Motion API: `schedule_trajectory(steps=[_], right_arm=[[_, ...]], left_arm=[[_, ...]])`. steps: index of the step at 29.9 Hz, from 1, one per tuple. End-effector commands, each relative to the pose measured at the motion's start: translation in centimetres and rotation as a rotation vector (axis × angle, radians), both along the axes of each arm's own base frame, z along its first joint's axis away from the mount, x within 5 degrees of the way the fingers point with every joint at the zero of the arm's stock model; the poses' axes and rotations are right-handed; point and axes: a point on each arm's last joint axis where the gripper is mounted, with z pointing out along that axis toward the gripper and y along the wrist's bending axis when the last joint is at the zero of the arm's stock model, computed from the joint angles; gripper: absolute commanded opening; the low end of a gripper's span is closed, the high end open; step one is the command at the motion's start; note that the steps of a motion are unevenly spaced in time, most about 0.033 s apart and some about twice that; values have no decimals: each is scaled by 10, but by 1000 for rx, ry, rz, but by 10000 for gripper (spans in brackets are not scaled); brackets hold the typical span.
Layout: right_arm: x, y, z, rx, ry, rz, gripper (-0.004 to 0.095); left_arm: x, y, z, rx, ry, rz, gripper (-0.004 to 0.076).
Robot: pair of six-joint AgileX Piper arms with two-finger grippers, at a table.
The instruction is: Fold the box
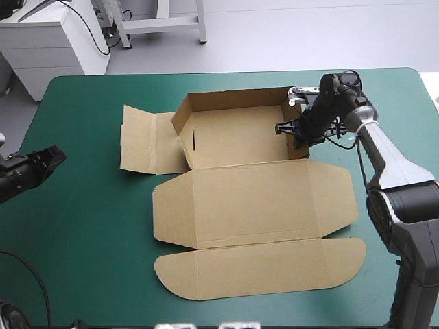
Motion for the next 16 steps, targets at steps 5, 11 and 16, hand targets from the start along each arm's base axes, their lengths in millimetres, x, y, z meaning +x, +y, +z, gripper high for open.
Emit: schedule_trajectory(steps=[5,11,16], right_arm=[[0,-5,44,-13,-176,-12,747],[-6,-6,82,3,-238,-23,746],[-14,-8,93,3,-259,-32,745]], left_arm=[[-1,-4,18,-24,-76,-1,-8],[-1,-4,18,-21,-77,-2,-8],[-1,-4,18,-17,-77,-4,-8]])
